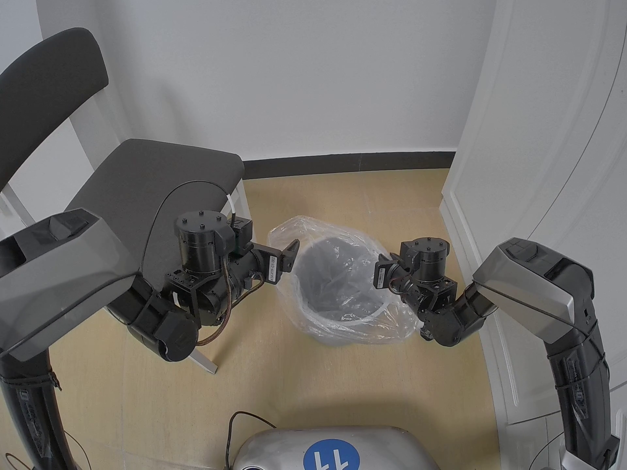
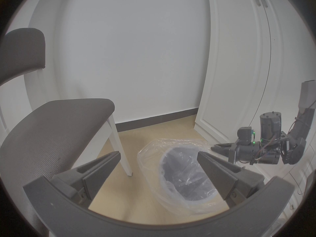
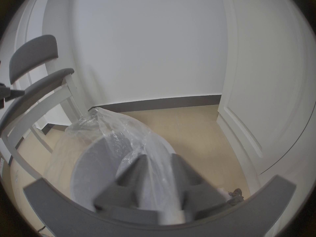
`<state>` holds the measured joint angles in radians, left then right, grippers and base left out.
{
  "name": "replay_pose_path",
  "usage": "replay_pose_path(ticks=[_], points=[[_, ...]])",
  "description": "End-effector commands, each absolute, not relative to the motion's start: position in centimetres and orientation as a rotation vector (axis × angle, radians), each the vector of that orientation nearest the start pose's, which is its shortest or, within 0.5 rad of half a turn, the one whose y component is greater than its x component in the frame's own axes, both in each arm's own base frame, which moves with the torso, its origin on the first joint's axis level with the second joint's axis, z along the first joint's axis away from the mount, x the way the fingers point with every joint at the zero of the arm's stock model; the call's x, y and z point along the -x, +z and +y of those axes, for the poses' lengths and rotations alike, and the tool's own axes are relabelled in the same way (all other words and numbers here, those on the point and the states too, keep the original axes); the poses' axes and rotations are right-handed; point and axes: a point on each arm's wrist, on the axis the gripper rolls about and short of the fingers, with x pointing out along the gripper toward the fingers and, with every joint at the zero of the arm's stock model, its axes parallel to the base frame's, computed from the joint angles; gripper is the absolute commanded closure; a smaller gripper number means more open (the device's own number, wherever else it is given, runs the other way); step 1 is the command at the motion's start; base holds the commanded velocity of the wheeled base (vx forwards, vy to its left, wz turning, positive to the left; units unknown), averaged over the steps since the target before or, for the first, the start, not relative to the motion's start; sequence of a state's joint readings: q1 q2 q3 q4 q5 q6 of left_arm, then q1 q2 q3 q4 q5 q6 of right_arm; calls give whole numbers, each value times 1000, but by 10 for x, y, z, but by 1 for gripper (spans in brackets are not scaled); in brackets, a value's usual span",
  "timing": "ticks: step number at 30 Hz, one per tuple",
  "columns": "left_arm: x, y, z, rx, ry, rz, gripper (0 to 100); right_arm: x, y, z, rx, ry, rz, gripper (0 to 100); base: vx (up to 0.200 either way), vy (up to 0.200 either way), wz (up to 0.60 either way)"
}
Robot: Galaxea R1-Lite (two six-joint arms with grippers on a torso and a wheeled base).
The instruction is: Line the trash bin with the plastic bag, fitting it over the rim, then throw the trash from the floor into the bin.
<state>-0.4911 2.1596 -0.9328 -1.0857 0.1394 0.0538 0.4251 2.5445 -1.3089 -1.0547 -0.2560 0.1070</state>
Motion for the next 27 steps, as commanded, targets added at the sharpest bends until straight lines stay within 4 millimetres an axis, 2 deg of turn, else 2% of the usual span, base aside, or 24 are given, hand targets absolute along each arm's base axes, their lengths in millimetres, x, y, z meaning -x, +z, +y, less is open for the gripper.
replay_pose_path(ticks=[1, 6, 10, 15, 18, 19, 23, 27], points=[[-353, 95, -186, -98, -356, 127, 0, -446, 21, 179, -66, 130, 144, 100, 0, 0, 0], [-353, 95, -186, -98, -356, 127, 0, -458, 35, 167, -87, 99, 94, 100, 0, 0, 0], [-353, 95, -186, -98, -356, 127, 0, -461, 34, 164, -89, 90, 87, 100, 0, 0, 0], [-352, 95, -186, -98, -357, 128, 0, -472, 21, 166, -89, 82, 76, 100, 0, 0, 0], [-352, 93, -187, -99, -361, 131, 0, -480, 8, 160, -74, 62, 85, 100, 0, 0, 0], [-352, 92, -188, -100, -361, 134, 0, -481, 5, 160, -71, 62, 87, 0, 0, 0, 0], [-352, 89, -190, -103, -365, 141, 0, -488, 1, 162, -89, 63, 59, 0, 0, 0, 0], [-353, 79, -194, -110, -373, 161, 0, -484, 17, 166, -120, 70, 38, 0, 0, 0, 0]])
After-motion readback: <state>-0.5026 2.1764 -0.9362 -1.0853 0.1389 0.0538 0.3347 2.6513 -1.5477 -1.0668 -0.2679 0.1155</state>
